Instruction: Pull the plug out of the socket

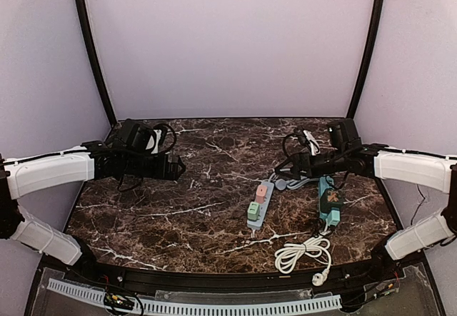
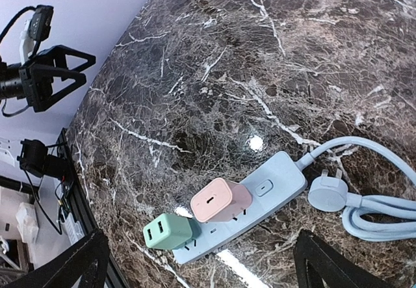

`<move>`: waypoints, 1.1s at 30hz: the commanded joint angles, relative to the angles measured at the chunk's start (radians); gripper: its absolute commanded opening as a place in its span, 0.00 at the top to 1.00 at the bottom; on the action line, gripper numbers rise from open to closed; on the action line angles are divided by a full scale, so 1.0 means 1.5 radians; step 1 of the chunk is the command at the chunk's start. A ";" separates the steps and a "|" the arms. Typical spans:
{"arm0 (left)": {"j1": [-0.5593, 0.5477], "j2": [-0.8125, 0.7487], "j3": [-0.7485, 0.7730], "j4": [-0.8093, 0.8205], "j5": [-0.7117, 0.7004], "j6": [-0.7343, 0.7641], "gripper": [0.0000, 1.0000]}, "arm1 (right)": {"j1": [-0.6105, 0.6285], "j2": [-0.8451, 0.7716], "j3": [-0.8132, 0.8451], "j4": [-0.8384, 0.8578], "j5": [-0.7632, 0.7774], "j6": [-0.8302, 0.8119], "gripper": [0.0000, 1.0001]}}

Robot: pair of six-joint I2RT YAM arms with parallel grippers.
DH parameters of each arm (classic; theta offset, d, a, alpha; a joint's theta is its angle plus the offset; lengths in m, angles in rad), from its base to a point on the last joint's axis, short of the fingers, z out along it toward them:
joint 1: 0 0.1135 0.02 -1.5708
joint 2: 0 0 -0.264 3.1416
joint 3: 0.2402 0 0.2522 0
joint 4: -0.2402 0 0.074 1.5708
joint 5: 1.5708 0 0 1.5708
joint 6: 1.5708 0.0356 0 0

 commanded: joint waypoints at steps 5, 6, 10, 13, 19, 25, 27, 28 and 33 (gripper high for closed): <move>-0.002 -0.021 -0.018 0.006 -0.012 -0.003 0.00 | 0.045 0.037 -0.006 0.009 0.088 0.135 0.01; -0.002 -0.019 -0.018 0.006 -0.012 -0.004 0.00 | 0.049 0.043 -0.005 0.011 0.100 0.148 0.01; -0.002 -0.018 -0.012 -0.002 -0.008 -0.012 0.00 | 0.056 0.067 -0.006 0.021 0.142 0.191 0.01; -0.002 -0.034 -0.012 -0.007 -0.004 -0.023 0.00 | 0.056 0.084 -0.004 0.039 0.157 0.219 0.01; -0.002 -0.073 -0.017 -0.008 -0.020 -0.023 0.00 | 0.056 0.146 0.013 0.078 0.159 0.276 0.01; -0.002 -0.106 -0.027 -0.009 -0.024 -0.023 0.00 | 0.056 0.208 0.027 0.144 0.129 0.323 0.02; -0.002 -0.116 -0.031 -0.010 -0.027 -0.024 0.00 | 0.056 0.229 0.038 0.161 0.124 0.330 0.01; -0.002 -0.119 -0.033 -0.009 -0.030 -0.024 0.00 | 0.056 0.241 0.045 0.168 0.120 0.334 0.01; -0.002 -0.133 -0.038 -0.014 -0.037 -0.025 0.00 | 0.056 0.307 0.088 0.209 0.077 0.354 0.01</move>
